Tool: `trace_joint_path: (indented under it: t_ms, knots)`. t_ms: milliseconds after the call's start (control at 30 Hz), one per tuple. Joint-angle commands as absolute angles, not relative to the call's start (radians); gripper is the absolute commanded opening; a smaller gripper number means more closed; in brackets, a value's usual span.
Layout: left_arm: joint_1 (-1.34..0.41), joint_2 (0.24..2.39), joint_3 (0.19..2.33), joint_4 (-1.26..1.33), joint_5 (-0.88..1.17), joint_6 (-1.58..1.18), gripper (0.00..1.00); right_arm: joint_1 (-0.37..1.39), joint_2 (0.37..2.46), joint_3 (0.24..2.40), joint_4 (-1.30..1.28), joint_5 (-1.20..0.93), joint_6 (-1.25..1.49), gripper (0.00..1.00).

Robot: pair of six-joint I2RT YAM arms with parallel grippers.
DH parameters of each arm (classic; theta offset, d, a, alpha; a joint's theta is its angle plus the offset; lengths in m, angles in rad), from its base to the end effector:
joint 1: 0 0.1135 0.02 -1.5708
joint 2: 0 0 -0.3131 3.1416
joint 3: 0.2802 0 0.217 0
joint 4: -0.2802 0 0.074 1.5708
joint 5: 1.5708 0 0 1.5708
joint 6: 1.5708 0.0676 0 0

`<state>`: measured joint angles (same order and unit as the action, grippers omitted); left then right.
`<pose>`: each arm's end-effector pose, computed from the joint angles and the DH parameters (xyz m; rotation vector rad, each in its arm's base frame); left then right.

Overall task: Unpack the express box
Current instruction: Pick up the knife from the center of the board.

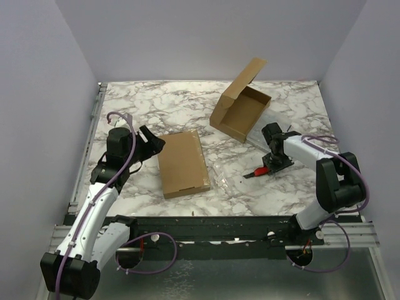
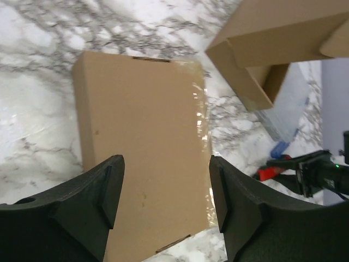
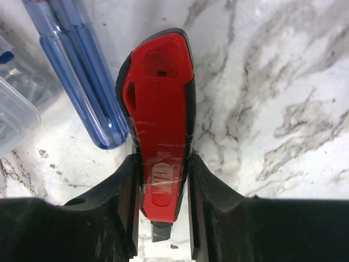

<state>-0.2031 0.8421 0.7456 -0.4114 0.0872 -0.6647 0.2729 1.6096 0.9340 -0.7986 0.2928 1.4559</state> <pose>0.1441 -0.0357 0.3180 -0.4352 2.0916 -0.6124 0.2419 0.0475 0.2047 1.6071 2.3560 -0.1681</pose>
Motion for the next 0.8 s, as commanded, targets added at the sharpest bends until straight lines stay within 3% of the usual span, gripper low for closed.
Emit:
trace_joint_path:
  t_ms: [0,133,233,267,367,433,567,767]
  knots:
    - [-0.216,0.856,0.769,-0.193,0.353,-0.593,0.70,0.270,1.501,0.916,-0.914,0.313,1.508,0.27]
    - [-0.297,0.845,0.765,-0.050,0.443,-0.506,0.72,0.270,1.346,0.919,-0.912,0.363,1.398,0.20]
    - [-0.401,0.799,0.754,0.038,0.447,-0.388,0.75,0.270,1.202,0.888,-0.745,0.319,1.114,0.06]
    - [-0.431,0.792,0.746,0.054,0.447,-0.346,0.76,0.270,1.148,0.857,-0.639,0.237,0.968,0.01]
    - [-0.467,0.830,0.765,0.069,0.446,-0.339,0.77,0.269,1.007,0.762,-0.257,-0.125,0.582,0.00]
    - [-0.468,0.910,0.795,0.086,0.486,-0.415,0.75,0.270,0.956,0.729,-0.125,-0.343,0.464,0.02]
    - [-0.482,1.072,0.780,0.295,0.686,-0.662,0.67,0.277,0.911,0.630,0.228,-0.671,0.405,0.01]
    - [-0.676,1.097,0.727,0.497,0.685,-0.698,0.73,0.317,0.909,0.461,0.840,-0.743,0.563,0.00]
